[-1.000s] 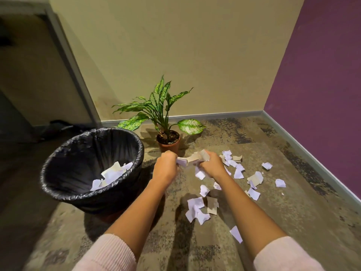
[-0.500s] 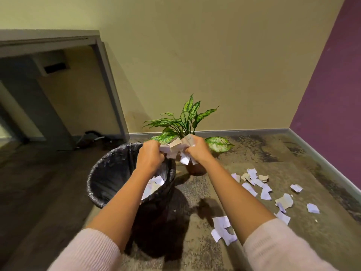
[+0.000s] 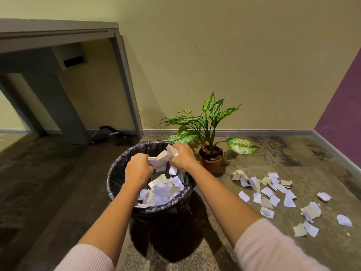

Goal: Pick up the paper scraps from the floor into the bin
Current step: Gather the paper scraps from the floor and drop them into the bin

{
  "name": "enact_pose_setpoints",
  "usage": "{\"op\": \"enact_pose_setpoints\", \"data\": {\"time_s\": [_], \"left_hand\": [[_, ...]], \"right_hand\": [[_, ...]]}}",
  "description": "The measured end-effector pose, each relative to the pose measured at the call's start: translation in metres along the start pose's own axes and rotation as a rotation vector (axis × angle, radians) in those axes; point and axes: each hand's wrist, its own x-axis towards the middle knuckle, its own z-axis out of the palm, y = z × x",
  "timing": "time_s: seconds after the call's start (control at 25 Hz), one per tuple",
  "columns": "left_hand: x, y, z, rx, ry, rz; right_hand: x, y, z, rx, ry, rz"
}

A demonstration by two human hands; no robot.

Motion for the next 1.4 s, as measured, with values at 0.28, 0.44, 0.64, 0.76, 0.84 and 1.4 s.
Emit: {"op": "enact_pose_setpoints", "data": {"time_s": [0.28,0.44,0.64,0.76,0.84,1.4], "left_hand": [[0.005,-0.011,0.012,0.113,-0.056,-0.028],[0.003,0.002,0.013,0.088,0.04,-0.012],[-0.005,0.048,0.011,0.04,0.156,0.116],[-0.018,0.088,0.02,0.03,0.14,0.239],[-0.029,0.113,0.032,0.035,0.115,0.359],[-0.095,0.146,0.197,0.122,-0.348,0.566]], "right_hand": [[-0.003,0.007,-0.001,0.014,-0.102,-0.04],[-0.01,0.007,-0.014,0.086,0.013,-0.095],[-0.021,0.031,-0.045,0.1,0.189,-0.061],[-0.033,0.06,-0.067,0.076,0.211,-0.004],[-0.044,0.081,-0.08,0.047,0.218,0.034],[-0.107,0.261,-0.088,-0.1,0.146,0.257]]}}
